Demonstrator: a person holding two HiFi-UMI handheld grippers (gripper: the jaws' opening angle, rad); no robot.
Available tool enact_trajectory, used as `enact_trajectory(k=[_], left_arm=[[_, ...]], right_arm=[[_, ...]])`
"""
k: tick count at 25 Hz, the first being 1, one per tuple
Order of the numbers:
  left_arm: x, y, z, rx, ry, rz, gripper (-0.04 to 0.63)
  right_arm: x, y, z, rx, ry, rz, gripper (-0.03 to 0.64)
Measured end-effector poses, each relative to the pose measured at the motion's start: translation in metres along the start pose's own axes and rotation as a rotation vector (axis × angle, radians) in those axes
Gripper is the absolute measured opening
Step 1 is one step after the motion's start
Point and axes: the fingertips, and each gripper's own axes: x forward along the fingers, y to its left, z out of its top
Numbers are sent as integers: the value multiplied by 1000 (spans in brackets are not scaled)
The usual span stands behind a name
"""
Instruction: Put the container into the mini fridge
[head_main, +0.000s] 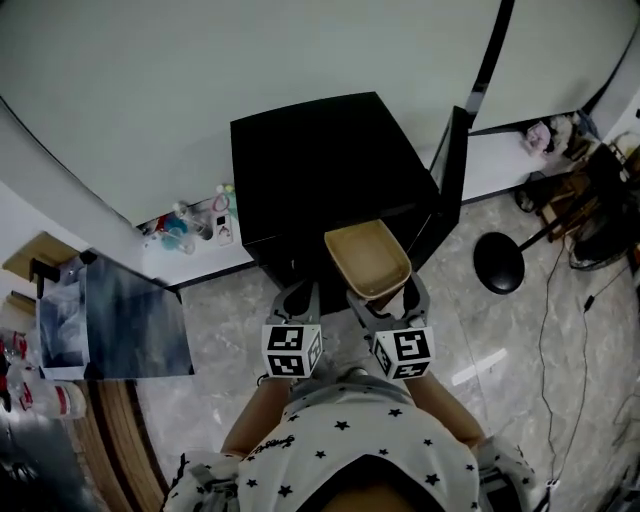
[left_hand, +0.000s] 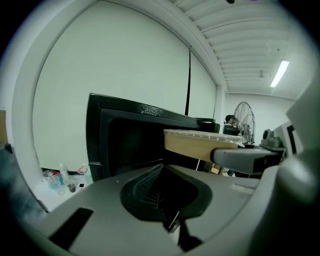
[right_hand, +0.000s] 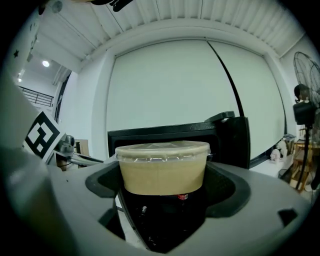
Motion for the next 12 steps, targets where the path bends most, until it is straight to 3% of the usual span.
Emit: enact_trajectory(k=[12], left_arm=[[-52, 53, -13, -82, -11, 251, 12]], right_arm=[[47, 40, -5, -30, 28, 206, 499]])
